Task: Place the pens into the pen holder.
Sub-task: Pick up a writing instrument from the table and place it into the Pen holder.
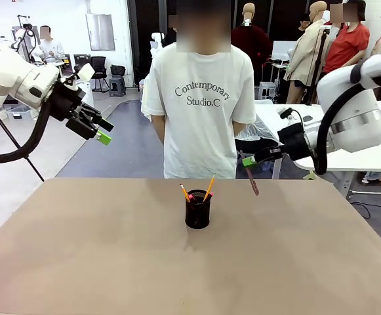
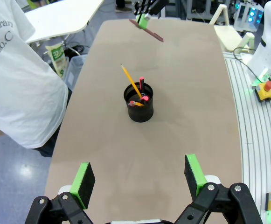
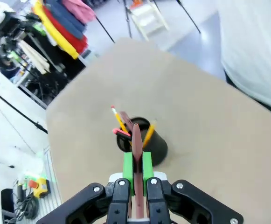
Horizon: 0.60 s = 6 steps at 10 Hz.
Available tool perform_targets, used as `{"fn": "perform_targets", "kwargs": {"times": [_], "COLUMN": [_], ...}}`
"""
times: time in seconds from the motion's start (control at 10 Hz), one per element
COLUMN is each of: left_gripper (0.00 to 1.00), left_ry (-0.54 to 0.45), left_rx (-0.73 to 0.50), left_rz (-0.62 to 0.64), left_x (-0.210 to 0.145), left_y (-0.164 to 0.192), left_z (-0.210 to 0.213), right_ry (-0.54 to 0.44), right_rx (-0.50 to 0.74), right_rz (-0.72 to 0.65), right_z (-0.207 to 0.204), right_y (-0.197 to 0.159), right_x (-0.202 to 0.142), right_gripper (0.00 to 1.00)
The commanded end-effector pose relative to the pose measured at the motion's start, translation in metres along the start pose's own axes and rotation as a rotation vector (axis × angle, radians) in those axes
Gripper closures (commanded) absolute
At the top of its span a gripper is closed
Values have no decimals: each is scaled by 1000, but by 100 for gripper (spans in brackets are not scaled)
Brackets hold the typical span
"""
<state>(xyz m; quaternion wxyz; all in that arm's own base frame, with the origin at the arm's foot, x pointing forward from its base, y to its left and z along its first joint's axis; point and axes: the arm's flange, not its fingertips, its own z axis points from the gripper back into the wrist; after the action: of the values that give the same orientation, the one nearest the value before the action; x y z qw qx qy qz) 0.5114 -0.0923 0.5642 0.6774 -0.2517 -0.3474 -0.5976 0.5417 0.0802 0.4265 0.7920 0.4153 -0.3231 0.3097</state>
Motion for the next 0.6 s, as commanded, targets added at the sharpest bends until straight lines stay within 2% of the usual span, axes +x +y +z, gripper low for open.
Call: {"fn": "perform_targets", "kwargs": {"times": [0.0,0.1,0.2,0.3,0.4,0.5], "left_gripper": [0,0,0,0,0,0], "left_ry": [5,5,5,5,5,5], "left_rx": [2,2,2,2,2,2], "left_rz": [-5,-5,-5,-5,-5,-5], "left_x": [1,1,1,1,1,1], "left_y": [0,0,0,0,0,0], "left_z": [2,2,2,2,2,2], "right_ry": [-149,-169,-231,-221,-169,-169], "right_rx": [116,120,120,99,105,105], "right_rz": [39,51,34,2,27,27], "right_z": [-4,-6,-6,-1,-4,-4], "right_y": [7,11,11,4,6,6], "right_x": [-20,-21,-20,-17,-14,-14], "right_gripper": [100,100,100,100,100,100]}}
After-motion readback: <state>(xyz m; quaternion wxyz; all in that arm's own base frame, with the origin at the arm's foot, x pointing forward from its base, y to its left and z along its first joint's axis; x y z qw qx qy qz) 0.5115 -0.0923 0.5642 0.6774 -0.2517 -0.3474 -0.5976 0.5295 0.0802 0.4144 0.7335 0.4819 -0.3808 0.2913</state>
